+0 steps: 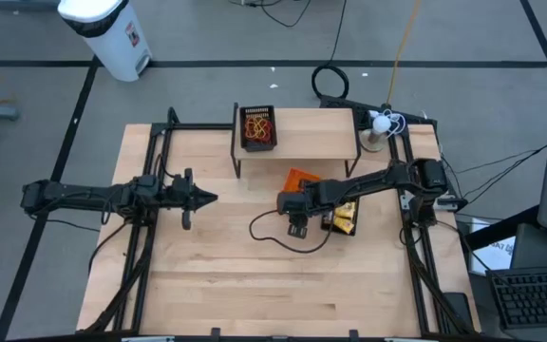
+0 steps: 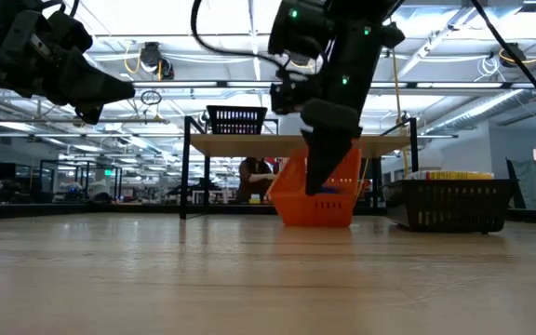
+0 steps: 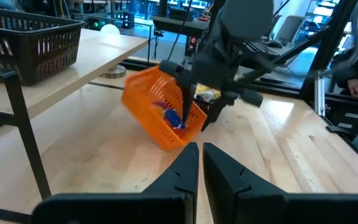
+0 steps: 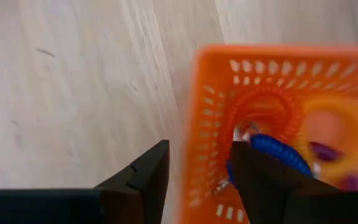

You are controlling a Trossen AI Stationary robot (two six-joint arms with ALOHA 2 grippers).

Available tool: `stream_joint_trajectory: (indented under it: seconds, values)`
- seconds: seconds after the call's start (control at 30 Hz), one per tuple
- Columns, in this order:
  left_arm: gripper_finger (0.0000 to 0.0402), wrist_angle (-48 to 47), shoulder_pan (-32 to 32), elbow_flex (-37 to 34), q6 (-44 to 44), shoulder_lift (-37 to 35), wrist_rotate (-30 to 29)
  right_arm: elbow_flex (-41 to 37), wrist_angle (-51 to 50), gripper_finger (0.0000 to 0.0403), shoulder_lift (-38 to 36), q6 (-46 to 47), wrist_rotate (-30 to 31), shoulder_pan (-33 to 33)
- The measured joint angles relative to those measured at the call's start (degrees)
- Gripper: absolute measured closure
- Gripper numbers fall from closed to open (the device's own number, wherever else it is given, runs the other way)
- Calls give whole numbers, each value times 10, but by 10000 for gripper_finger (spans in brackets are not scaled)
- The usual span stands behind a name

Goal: Pick & Place Office Desk Supplies
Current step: Put the orange bin with spring keychains on the shelf

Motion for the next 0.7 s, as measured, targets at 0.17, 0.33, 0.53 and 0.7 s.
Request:
stream_joint_trajectory:
  seconds: [0.17,0.33,0.53,0.7]
  values:
    - [378,0,0,0,0,0,0,0,-6,245,-20,0,-1,2]
    - [378,0,0,0,0,0,2,0,-6,245,-38,-6,-29,2]
    - [378,0,0,0,1,0,2,0,-7,245,-32,7,-30,-7]
    - [378,0,0,0,1,0,2,0,-15,248,-23,10,-26,-19]
